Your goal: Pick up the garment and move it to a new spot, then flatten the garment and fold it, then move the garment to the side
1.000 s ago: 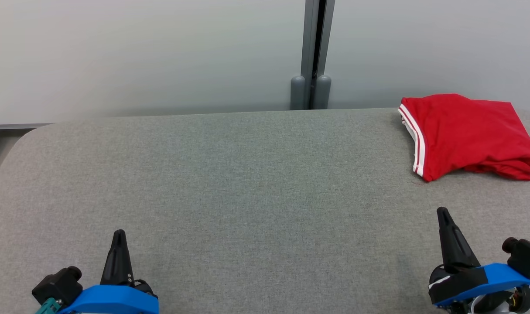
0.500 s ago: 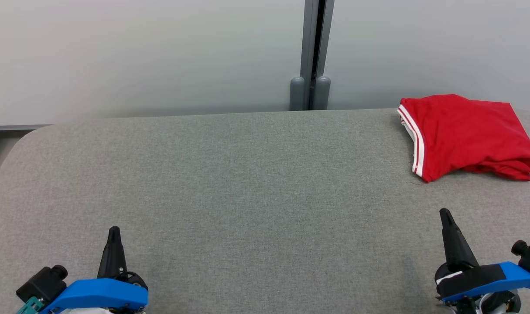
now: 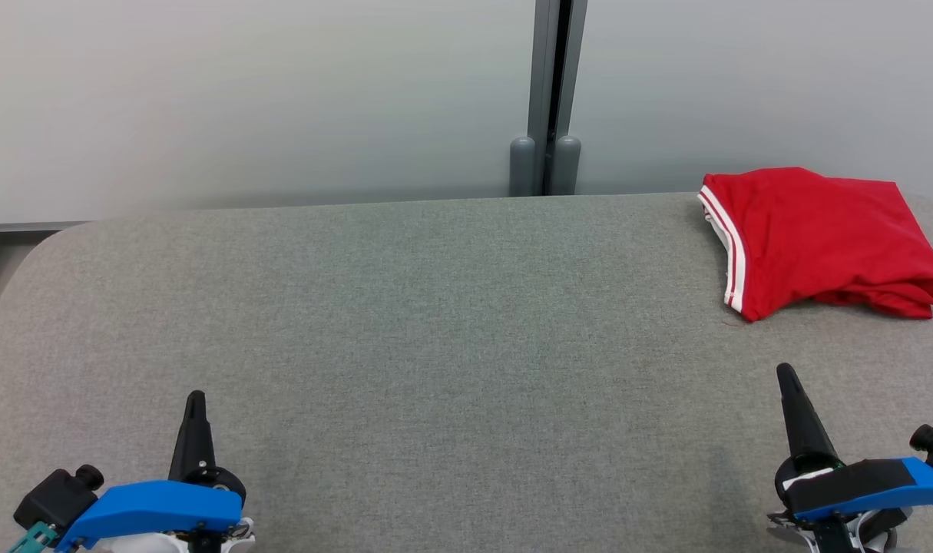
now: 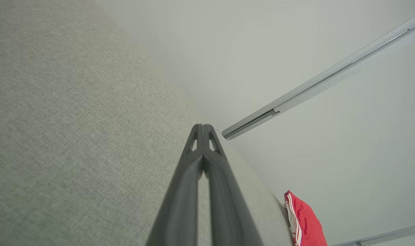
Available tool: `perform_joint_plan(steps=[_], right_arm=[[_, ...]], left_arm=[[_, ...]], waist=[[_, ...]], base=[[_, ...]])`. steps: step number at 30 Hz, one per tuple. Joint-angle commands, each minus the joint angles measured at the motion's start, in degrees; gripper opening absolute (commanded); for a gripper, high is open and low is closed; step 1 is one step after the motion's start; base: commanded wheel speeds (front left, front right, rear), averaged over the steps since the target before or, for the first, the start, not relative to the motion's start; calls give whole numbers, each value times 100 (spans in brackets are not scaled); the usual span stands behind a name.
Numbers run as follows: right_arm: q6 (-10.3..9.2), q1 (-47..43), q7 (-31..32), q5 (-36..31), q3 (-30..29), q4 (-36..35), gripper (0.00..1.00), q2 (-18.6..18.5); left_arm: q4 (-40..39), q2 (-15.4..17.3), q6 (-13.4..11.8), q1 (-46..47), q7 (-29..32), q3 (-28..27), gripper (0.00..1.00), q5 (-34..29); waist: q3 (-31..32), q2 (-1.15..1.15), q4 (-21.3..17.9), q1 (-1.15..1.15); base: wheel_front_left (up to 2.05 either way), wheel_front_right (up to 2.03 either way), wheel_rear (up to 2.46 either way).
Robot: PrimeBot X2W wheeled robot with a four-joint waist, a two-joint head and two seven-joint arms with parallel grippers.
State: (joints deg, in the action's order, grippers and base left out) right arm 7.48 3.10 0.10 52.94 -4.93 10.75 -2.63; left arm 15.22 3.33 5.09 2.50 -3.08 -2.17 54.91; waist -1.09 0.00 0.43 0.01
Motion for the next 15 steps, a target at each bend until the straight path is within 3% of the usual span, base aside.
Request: perform_joint_plan(steps=[1, 15], right_arm=[[2, 145, 40, 204, -25, -28, 0, -27], [2, 196, 181, 1046, -57, 49, 0, -30]], left_arm=[[-78, 14, 43, 149, 51, -46, 0, 177], [-92, 0, 91, 211, 257, -143, 0, 986]], waist=[[2, 0, -1, 0], [18, 0, -8, 0]], base=[[0, 0, 0], [0, 0, 0]])
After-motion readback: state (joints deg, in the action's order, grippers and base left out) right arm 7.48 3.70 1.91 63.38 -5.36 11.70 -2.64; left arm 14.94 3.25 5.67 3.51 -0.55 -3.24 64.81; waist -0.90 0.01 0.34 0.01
